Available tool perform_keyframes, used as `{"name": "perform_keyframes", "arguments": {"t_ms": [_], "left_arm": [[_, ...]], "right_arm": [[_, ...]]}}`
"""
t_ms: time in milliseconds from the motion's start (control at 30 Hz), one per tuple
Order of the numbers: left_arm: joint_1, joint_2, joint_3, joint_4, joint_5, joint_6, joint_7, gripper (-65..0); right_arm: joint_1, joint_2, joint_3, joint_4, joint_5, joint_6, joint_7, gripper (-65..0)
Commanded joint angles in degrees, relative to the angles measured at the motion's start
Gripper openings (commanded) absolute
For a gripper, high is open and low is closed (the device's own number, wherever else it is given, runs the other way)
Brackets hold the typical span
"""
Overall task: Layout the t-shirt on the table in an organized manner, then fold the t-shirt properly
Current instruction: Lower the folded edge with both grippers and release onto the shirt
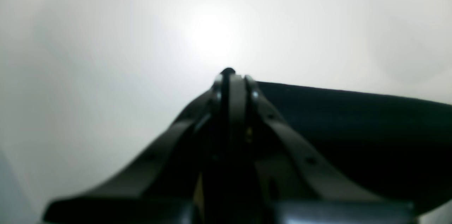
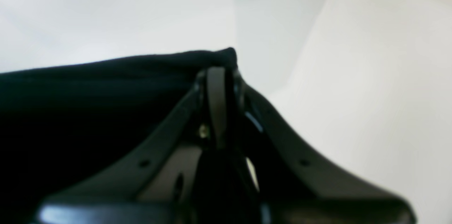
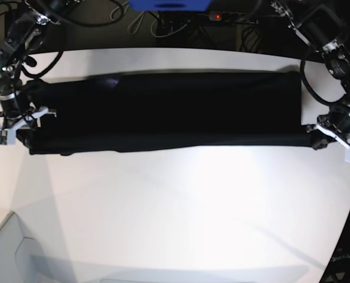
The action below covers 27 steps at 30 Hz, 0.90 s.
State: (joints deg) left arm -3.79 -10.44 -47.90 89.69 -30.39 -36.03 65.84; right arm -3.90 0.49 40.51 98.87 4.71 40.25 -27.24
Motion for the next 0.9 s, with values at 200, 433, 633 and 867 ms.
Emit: {"name": "perform_keyframes", "arguments": {"t_ms": [200,433,633,867], "left_arm": [[5.2,-0.4,-0.4,1.0,-0.7,-0.1,-1.6,-64.9],[8.8,-0.2,-0.1,0.1,-0.4,-0.1,-1.7,-64.9],[8.8,-0.2,-0.3,-2.8,-0.2,-0.1,-1.7,-64.9],[8.8,-0.3,0.0,-6.0,0.0,-0.1,-1.7,-64.9]], "right_arm": [[-3.0,-0.1,0.1,0.5,0.6,-0.2,1.6,-65.0],[-3.4,0.3,0.3,-3.7,0.6,-0.2,1.9,-65.0],[-5.3,0.2,0.1,-5.0,0.6,-0.2,1.9,-65.0],[-6.5,0.2,0.1,-5.7,0.3,-0.2,1.7,-65.0]]}}
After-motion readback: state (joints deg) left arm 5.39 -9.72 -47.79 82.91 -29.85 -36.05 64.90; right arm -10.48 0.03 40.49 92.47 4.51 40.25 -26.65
